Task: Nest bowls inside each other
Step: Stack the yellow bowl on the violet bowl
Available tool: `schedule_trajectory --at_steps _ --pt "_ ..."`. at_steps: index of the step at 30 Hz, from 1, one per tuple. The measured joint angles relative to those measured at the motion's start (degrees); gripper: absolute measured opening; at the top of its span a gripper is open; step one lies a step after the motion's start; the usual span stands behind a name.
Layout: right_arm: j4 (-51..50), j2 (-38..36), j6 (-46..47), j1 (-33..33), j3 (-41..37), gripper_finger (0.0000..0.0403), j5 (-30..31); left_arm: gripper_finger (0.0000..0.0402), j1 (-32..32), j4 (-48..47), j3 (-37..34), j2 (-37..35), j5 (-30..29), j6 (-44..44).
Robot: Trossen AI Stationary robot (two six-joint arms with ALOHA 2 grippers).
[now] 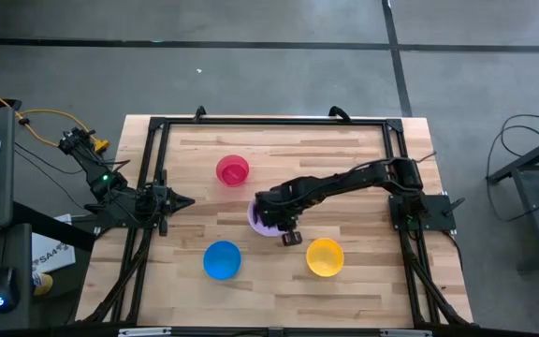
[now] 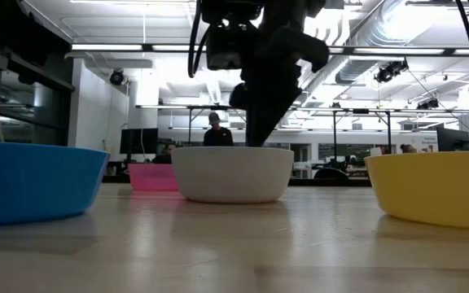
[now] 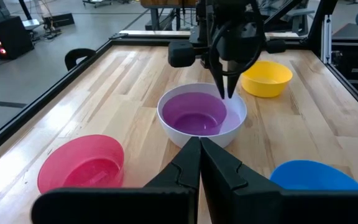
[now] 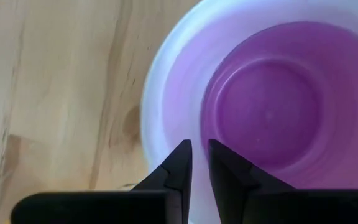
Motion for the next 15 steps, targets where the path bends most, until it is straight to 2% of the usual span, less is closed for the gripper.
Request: schedule_trajectory --at_steps 9,15 --pt "-6.5 -0.3 3.4 0.3 0.0 0.0046 1.4 0.0012 0.0 0.0 0.0 0.0 0.7 0.0" --pt "-6.6 -5.1 5.2 0.3 -0.1 0.0046 2.4 0.0012 0.0 0.0 0.0 0.0 0.8 0.0"
